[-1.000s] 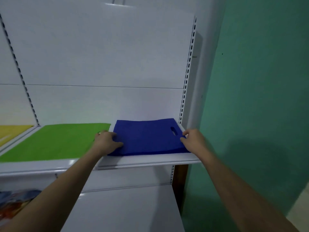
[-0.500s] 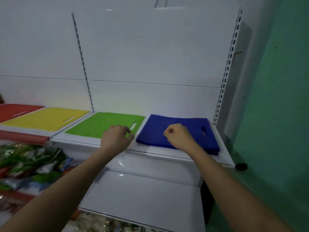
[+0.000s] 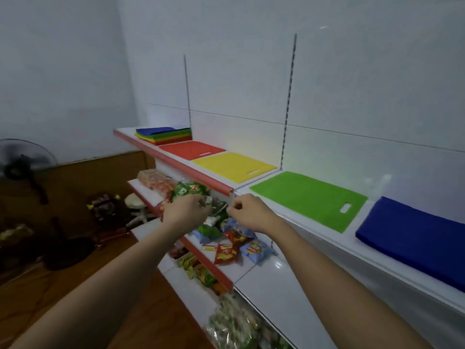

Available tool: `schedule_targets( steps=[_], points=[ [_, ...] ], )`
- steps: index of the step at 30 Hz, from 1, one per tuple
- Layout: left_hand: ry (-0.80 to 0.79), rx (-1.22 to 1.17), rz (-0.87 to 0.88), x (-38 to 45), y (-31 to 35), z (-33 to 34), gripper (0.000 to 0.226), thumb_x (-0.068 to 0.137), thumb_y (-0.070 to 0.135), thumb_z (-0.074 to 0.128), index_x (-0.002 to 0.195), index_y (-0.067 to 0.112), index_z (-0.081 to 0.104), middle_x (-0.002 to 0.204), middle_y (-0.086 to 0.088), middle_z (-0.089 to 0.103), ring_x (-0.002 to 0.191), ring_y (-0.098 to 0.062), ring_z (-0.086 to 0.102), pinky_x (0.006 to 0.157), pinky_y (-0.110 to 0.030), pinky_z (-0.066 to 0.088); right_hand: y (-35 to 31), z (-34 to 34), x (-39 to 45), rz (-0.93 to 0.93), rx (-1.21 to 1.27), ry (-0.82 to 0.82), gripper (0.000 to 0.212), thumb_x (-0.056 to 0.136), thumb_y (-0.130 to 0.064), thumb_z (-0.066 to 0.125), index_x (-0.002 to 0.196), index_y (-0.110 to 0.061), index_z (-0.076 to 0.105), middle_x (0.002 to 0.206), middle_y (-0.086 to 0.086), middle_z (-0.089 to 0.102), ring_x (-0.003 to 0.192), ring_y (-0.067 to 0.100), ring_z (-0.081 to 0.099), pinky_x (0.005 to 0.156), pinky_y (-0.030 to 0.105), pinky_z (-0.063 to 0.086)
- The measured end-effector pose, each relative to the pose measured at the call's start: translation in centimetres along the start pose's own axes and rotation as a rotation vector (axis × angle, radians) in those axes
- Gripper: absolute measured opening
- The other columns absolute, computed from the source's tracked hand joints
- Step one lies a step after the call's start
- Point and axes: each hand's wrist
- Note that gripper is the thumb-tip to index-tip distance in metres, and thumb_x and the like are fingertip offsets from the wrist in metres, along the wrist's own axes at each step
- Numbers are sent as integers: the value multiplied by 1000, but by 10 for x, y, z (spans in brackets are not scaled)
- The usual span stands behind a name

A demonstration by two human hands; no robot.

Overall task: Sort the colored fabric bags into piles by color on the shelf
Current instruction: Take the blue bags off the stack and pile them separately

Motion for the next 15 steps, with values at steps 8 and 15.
schedule_targets(
  steps=[8, 15],
  points=[
    [82, 1, -139, 23, -138, -51, 26, 93, 48, 50, 96, 27, 64, 79, 7, 69, 68, -10, 65, 61, -35, 60, -106, 77, 93, -141, -62, -67, 31, 98, -26, 52, 72, -10, 51, 68, 13, 45, 59, 20, 41, 58, 30, 34],
    [93, -5, -243, 48, -254, -82, 27, 93, 47, 52, 101, 25, 65, 79, 10, 66, 69, -10, 65, 66, -33, 60, -177, 139, 168, -172, -76, -79, 34, 96, -28, 54, 84, 2, 65, 71, 13, 60, 61, 20, 54, 55, 29, 39]
  ],
)
Point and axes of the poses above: each hand's wrist, its own x-axis towards the middle knuckle, its own z-axis out of the palm, y = z × x
